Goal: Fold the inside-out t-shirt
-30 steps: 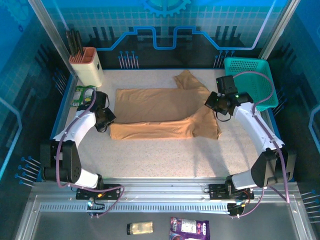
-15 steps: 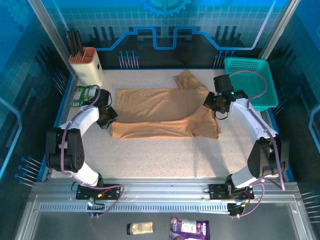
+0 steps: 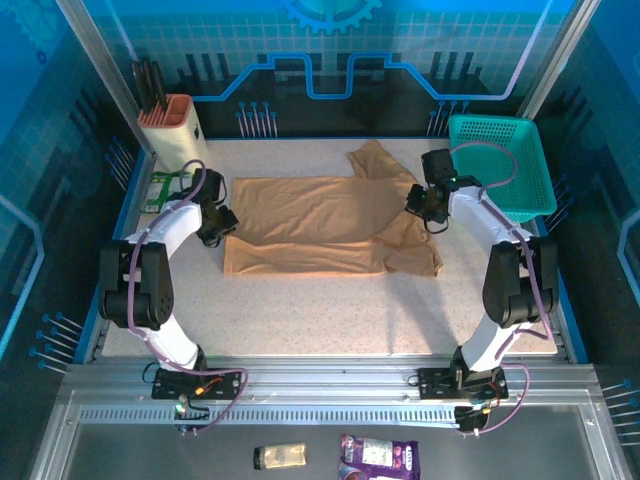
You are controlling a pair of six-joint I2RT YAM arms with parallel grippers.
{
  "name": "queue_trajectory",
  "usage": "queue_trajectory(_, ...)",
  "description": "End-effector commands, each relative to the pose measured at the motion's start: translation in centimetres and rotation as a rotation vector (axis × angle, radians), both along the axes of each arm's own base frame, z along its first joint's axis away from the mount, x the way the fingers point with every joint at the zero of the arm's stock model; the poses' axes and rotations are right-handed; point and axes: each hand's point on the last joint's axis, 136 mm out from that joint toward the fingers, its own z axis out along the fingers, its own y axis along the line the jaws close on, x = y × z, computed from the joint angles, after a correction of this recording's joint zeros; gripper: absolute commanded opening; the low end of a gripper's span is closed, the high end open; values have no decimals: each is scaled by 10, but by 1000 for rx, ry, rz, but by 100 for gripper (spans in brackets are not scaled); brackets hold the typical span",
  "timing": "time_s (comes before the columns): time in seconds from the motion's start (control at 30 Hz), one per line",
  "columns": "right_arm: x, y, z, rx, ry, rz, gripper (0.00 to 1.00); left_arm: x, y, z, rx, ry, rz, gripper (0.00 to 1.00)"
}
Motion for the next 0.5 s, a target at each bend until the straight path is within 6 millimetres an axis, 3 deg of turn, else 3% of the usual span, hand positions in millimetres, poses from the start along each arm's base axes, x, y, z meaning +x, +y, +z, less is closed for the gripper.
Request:
queue_trajectory(0.0, 15, 1, 14, 14, -41, 27, 32, 5, -3, 3, -2, 4, -31, 25)
queue_trajectory(0.13, 7, -6, 28, -27, -53, 44, 49, 1, -5, 20, -3, -33, -38, 35)
queue_trajectory(0.23, -8, -9, 31, -46, -25, 69, 53, -3, -13, 38, 19, -63, -97, 40)
queue_trajectory(0.33, -32, -5, 18, -20, 48, 120, 55, -16, -31, 41, -28, -41, -162, 41)
queue_trajectory(0.47, -69, -12, -14, 17, 139, 125, 50, -43, -63, 22, -131, 19, -211, 35)
